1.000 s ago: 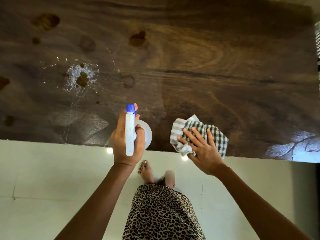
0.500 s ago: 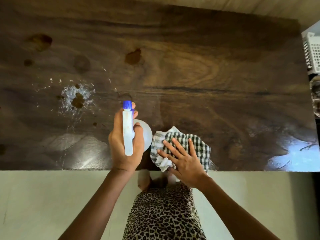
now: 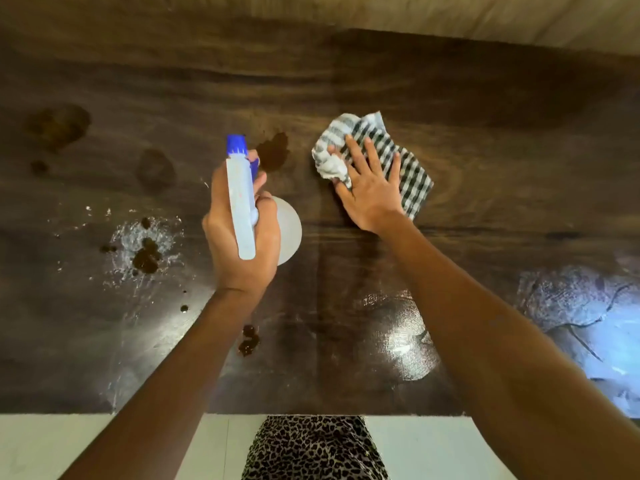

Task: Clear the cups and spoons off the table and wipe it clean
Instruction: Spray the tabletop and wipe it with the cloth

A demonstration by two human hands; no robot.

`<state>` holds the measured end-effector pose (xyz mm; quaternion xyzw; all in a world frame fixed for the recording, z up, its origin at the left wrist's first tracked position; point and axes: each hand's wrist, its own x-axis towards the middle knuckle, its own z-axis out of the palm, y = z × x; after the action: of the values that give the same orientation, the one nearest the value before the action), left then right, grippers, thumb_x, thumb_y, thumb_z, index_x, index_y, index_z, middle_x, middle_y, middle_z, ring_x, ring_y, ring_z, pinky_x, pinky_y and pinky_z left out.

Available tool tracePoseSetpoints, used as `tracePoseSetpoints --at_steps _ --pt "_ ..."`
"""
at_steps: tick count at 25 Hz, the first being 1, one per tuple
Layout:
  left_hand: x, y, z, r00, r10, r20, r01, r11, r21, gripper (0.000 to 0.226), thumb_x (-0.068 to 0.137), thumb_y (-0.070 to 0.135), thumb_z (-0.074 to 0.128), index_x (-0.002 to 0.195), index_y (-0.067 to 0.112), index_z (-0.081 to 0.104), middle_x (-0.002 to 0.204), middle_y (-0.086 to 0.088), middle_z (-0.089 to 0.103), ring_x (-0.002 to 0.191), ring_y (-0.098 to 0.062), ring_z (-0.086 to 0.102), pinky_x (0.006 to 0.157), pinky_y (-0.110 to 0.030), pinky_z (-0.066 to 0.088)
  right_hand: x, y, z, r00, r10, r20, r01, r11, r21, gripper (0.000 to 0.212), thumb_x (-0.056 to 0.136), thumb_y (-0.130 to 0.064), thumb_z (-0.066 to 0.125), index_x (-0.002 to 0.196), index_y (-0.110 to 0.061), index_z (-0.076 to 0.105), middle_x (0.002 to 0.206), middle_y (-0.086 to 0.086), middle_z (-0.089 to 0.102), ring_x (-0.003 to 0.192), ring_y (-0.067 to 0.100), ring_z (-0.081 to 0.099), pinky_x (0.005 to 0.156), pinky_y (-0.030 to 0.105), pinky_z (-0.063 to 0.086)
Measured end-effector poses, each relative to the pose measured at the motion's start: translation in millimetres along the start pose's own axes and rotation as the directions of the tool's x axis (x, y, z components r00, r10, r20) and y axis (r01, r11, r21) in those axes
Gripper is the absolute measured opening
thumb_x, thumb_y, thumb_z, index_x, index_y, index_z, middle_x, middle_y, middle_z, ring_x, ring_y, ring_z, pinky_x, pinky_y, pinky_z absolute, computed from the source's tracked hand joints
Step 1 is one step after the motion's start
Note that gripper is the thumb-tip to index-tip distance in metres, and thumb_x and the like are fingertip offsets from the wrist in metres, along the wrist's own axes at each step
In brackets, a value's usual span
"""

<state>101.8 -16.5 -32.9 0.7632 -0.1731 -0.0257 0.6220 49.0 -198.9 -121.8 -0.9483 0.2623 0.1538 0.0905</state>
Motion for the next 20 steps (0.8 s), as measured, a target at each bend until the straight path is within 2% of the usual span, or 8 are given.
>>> tracePoseSetpoints --at_steps 3,5,7,9,12,14,16,20 --pt "25 -3 11 1.000 0.017 -0.014 -0.017 1.000 0.024 0.044 0.079 -0.004 0.047 0.123 0.001 0.048 0.113 0.002 0.056 0.100 -0.017 0.065 0.091 -0.039 0.053 -42 -7 18 0.996 -0.090 0.005 0.090 0.988 -0.129 0.058 0.093 -0.051 0.005 0.146 -0.034 -0.011 0.157 -0.003 -0.015 0.143 0.021 -0.018 0.110 0.055 -0.013" --pt "39 -6 17 1.000 -0.002 -0.005 0.002 0.999 0.033 0.044 0.078 -0.005 0.045 0.121 0.000 0.050 0.110 0.003 0.058 0.099 -0.022 0.066 0.089 -0.041 0.053 -75 -4 31 0.989 -0.149 -0.017 0.147 0.984 -0.099 0.060 0.091 -0.052 0.007 0.147 -0.037 -0.008 0.157 -0.003 -0.007 0.143 0.020 -0.015 0.112 0.056 -0.011" --pt "47 -8 21 0.999 0.024 0.024 -0.025 0.999 0.035 0.042 0.077 -0.007 0.043 0.118 0.003 0.052 0.110 0.003 0.060 0.101 -0.018 0.065 0.089 -0.041 0.053 -74 6 32 0.985 -0.175 -0.016 0.174 0.984 -0.031 0.059 0.092 -0.051 0.014 0.147 -0.040 -0.004 0.157 -0.006 0.001 0.143 0.017 -0.010 0.111 0.057 -0.006" --pt "51 -11 27 0.997 0.048 0.057 -0.048 0.999 -0.007 0.041 0.078 -0.003 0.042 0.117 0.008 0.049 0.111 0.006 0.060 0.103 -0.019 0.064 0.089 -0.038 0.053 -43 14 20 0.987 -0.162 -0.022 0.161 0.986 -0.033 0.060 0.090 -0.052 0.015 0.146 -0.041 -0.003 0.157 -0.006 0.004 0.143 0.016 -0.008 0.111 0.058 -0.006" --pt "51 -15 29 0.998 0.003 0.065 -0.002 1.000 -0.014 0.038 0.078 0.012 0.040 0.113 0.005 0.050 0.110 0.018 0.062 0.100 -0.017 0.066 0.088 -0.027 0.051 34 21 -11 0.996 -0.082 -0.018 0.081 0.996 -0.046 0.061 0.089 -0.054 0.008 0.146 -0.037 -0.003 0.158 -0.007 -0.003 0.144 0.018 -0.011 0.110 0.056 -0.012" --pt "50 -16 27 0.997 -0.011 0.073 0.010 1.000 0.024 0.039 0.076 0.014 0.039 0.112 0.006 0.052 0.106 0.007 0.066 0.096 -0.014 0.066 0.086 -0.023 0.050 96 31 -36 0.999 -0.025 -0.024 0.025 0.999 -0.033 0.058 0.095 -0.051 0.016 0.149 -0.033 0.003 0.158 -0.006 -0.006 0.144 0.019 -0.010 0.110 0.056 -0.010" --pt "50 -14 24 0.996 0.003 0.092 -0.011 0.997 0.082 0.038 0.075 0.015 0.040 0.109 0.007 0.054 0.099 -0.009 0.068 0.095 -0.018 0.066 0.087 -0.026 0.049 155 40 -60 1.000 0.015 0.003 -0.015 1.000 -0.011 0.058 0.098 -0.047 0.020 0.150 -0.028 0.007 0.158 -0.008 -0.008 0.144 0.019 -0.011 0.110 0.057 -0.009" --pt "54 -21 23 0.993 0.069 0.094 -0.088 0.975 0.206 0.033 0.075 0.013 0.042 0.101 0.006 0.059 0.096 -0.019 0.068 0.091 -0.022 0.063 0.089 -0.019 0.046 218 34 -81 0.996 0.081 0.040 -0.082 0.996 0.026 0.057 0.099 -0.048 0.014 0.150 -0.023 0.010 0.158 -0.007 -0.009 0.144 0.020 -0.011 0.111 0.059 -0.009"
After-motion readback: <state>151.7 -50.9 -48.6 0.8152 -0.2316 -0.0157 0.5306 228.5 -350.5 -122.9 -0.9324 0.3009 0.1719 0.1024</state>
